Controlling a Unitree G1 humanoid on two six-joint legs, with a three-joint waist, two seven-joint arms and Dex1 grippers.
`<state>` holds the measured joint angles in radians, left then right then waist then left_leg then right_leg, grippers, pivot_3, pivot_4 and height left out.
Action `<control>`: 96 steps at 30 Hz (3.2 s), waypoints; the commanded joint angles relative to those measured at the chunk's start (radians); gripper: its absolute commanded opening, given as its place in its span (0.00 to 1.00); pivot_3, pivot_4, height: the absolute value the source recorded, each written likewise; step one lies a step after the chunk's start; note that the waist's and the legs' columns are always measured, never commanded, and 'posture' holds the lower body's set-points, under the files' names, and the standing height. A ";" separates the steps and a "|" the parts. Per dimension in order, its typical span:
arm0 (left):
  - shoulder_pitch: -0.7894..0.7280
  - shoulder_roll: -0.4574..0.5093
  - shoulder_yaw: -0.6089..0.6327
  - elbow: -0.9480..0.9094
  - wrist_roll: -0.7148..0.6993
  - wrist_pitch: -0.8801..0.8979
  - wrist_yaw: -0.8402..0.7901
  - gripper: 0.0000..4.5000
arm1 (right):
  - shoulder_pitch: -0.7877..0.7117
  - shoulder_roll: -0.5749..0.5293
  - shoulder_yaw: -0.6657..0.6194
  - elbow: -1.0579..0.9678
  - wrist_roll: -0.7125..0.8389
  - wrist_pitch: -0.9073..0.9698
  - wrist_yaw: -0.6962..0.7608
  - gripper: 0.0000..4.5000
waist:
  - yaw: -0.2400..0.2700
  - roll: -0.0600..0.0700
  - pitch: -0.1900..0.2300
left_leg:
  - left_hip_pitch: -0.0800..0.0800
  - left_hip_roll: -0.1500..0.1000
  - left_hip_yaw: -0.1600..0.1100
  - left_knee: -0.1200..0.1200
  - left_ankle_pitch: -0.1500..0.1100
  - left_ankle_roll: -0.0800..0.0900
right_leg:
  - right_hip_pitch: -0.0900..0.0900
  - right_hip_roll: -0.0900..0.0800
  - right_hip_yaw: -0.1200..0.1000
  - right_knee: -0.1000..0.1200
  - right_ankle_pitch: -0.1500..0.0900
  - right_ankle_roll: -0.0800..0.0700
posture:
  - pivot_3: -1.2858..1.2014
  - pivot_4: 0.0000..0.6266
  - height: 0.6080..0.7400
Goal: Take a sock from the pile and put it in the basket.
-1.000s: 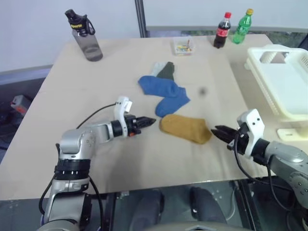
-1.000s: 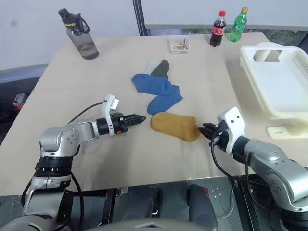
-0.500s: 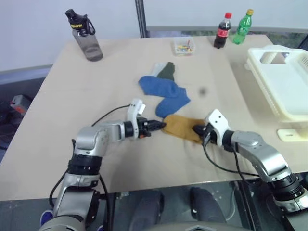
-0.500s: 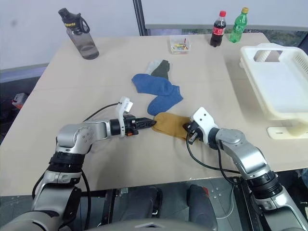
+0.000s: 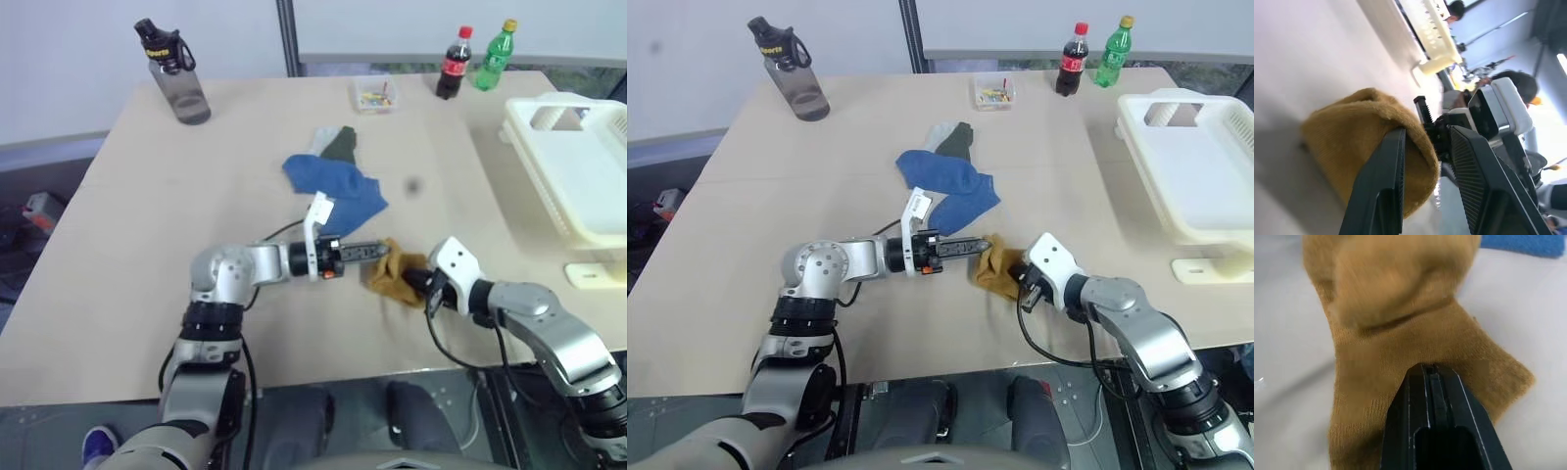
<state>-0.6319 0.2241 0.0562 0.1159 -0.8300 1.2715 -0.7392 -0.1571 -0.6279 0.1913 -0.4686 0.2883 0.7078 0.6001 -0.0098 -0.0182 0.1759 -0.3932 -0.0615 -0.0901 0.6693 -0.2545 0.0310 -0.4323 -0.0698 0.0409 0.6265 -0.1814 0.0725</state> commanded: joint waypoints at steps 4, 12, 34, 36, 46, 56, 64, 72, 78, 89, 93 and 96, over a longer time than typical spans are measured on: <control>-0.079 -0.085 -0.069 0.128 0.010 -0.009 -0.053 0.35 | 0.095 -0.062 -0.158 -0.263 0.049 0.134 -0.042 0.02 | 0.004 0.000 0.000 | 0.000 0.000 0.000 0.000 0.000 0.001 | 0.000 0.000 0.000 0.000 0.000 0.000 | 0.52 0.24 1.00; -0.152 -0.175 -0.165 0.319 0.117 -0.095 -0.103 0.35 | 0.261 -0.079 -0.286 -0.451 0.076 0.247 -0.094 0.02 | 0.006 0.000 0.000 | -0.001 0.000 0.000 0.000 -0.002 0.004 | 0.000 0.000 0.000 0.000 0.000 0.000 | 0.52 0.24 1.00; -0.150 -0.201 -0.288 0.383 0.279 -0.158 -0.206 0.35 | 0.184 0.145 -0.577 -0.453 0.335 0.407 -0.229 0.69 | 0.022 0.001 -0.002 | 0.000 0.000 0.000 0.001 -0.003 0.005 | 0.001 0.000 0.000 0.000 0.000 0.000 | 0.52 0.24 1.00; -0.139 -0.190 -0.328 0.376 0.313 -0.198 -0.219 0.35 | 0.167 0.156 -0.592 -0.443 0.359 0.423 -0.245 0.69 | 0.022 0.001 -0.002 | 0.000 0.000 0.000 0.001 -0.003 0.005 | 0.001 0.000 0.000 0.000 0.000 0.000 | 0.52 0.24 1.00; 0.001 -0.023 -0.391 0.003 0.374 -0.432 -0.299 0.35 | 0.026 0.217 -0.381 -0.233 0.316 0.445 -0.335 0.84 | 0.004 0.004 -0.003 | 0.001 0.001 0.001 0.000 -0.003 0.005 | 0.000 0.001 0.002 0.000 0.000 0.000 | 0.52 0.24 1.00; 0.135 0.174 -0.294 -0.279 0.381 -0.582 -0.293 0.35 | 0.055 0.189 -0.264 -0.124 0.240 0.420 -0.336 1.00 | -0.003 0.005 -0.003 | 0.000 0.001 0.001 -0.001 -0.003 0.005 | 0.000 0.000 0.001 -0.001 0.000 0.000 | 0.52 0.24 1.00; 0.252 0.267 -0.202 -0.387 0.408 -0.744 -0.254 0.35 | 0.056 0.209 -0.189 -0.040 0.223 0.370 -0.286 0.88 | -0.005 0.003 -0.005 | 0.005 0.002 0.001 0.000 -0.003 0.005 | 0.005 0.001 0.001 0.000 -0.001 0.000 | 0.52 0.24 1.00; 0.301 0.300 -0.171 -0.432 0.384 -0.765 -0.241 0.35 | 0.037 0.203 -0.120 0.011 0.195 0.254 -0.205 0.11 | -0.009 0.003 -0.005 | 0.014 0.007 0.001 -0.001 -0.003 0.005 | 0.014 0.006 0.001 -0.002 -0.005 0.000 | 0.52 0.24 1.00; 0.313 0.305 -0.154 -0.448 0.379 -0.773 -0.216 0.35 | 0.023 0.255 -0.221 0.037 0.229 0.173 -0.202 0.01 | -0.009 0.003 -0.005 | 0.014 0.007 0.001 -0.001 -0.003 0.005 | 0.013 0.006 0.001 -0.002 -0.005 0.000 | 0.52 0.24 1.00; 0.207 0.177 -0.142 -0.400 0.323 -0.752 -0.117 0.93 | -0.361 0.196 -0.680 0.293 0.364 0.052 -0.330 0.00 | -0.002 0.006 -0.001 | 0.012 0.006 0.001 -0.001 -0.003 0.005 | 0.012 0.006 0.000 -0.002 -0.001 0.000 | 0.52 0.24 1.00; 0.174 0.138 -0.163 -0.391 0.338 -0.755 -0.091 0.93 | -0.580 0.065 -0.710 0.677 0.245 -0.069 -0.394 0.00 | -0.004 0.007 -0.001 | 0.012 0.005 0.003 -0.002 -0.003 0.005 | 0.012 0.005 0.002 -0.003 -0.001 0.000 | 0.52 0.24 1.00; 0.162 0.113 -0.171 -0.384 0.343 -0.761 -0.066 0.93 | -0.739 -0.024 -0.700 1.047 0.165 -0.176 -0.418 0.00 | -0.007 0.008 0.000 | 0.012 0.005 0.007 -0.003 -0.003 0.005 | 0.012 0.005 0.002 -0.004 -0.001 -0.001 | 0.52 0.24 1.00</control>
<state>-0.4546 0.3455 -0.1166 -0.2533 -0.4904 0.5203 -0.8197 -0.8553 -0.6230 -0.4963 0.4537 0.4874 0.5982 0.1901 -0.0167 -0.0106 0.1762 -0.3817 -0.0572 -0.0814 0.6645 -0.2576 0.0362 -0.4204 -0.0648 0.0436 0.6206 -0.1819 0.0718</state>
